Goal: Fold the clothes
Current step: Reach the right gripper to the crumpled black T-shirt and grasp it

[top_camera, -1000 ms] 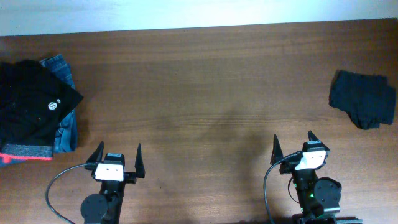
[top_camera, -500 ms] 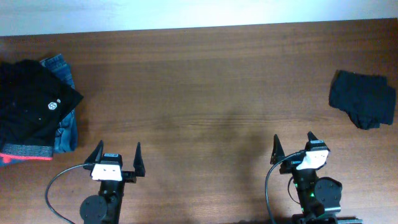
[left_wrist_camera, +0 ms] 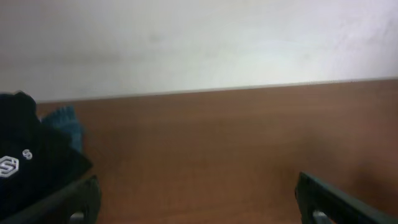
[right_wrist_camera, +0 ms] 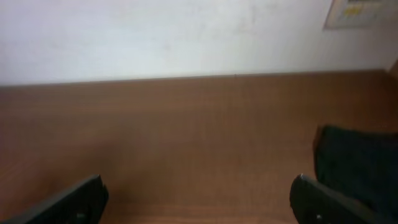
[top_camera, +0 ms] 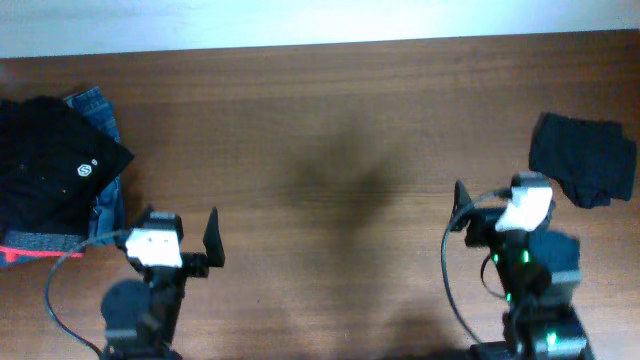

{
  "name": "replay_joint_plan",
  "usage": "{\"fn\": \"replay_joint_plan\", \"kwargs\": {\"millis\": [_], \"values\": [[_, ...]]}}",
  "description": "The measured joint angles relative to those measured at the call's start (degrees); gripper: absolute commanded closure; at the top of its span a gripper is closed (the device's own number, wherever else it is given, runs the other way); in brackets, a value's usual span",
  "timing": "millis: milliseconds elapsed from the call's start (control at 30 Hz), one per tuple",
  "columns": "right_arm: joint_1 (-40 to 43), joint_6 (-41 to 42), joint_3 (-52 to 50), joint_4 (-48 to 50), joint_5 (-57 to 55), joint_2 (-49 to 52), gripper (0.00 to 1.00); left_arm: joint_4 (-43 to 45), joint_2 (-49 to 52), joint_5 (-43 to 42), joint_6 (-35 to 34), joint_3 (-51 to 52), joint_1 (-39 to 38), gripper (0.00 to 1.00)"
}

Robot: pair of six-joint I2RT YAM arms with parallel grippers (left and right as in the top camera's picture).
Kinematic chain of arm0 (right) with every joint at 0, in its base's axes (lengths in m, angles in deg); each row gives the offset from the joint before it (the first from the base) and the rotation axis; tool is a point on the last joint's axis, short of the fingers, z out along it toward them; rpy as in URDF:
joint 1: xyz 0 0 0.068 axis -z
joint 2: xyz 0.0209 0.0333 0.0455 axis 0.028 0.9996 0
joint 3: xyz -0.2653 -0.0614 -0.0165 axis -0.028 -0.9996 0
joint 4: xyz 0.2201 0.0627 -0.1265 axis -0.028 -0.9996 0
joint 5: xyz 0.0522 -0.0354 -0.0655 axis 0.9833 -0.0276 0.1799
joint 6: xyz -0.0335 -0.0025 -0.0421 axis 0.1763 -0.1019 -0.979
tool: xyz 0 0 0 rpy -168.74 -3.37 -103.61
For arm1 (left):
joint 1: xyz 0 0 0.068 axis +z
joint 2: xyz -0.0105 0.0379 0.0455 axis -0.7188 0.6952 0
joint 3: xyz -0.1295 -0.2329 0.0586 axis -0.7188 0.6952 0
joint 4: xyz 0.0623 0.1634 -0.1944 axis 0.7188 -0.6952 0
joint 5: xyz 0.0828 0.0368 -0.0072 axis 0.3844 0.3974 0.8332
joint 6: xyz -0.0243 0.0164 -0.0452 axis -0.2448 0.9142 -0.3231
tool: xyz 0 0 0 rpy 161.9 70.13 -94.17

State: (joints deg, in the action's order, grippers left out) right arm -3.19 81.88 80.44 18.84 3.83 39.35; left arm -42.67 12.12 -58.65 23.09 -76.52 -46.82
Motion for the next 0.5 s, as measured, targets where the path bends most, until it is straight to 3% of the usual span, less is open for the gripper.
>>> {"fn": "replay_joint_plan", "kwargs": {"millis": [300, 500], "values": [[0.85, -0.63, 23.15, -17.46, 0.04, 26.47, 0.01, -14.51, 21.49, -0.63, -0.20, -19.32, 0.00, 0.01], [6.56, -1.31, 30.62, -18.10, -0.57, 36.28, 0.01, -16.39, 28.81, -1.92, -0.20, -24.44, 0.00, 0.01]]}}
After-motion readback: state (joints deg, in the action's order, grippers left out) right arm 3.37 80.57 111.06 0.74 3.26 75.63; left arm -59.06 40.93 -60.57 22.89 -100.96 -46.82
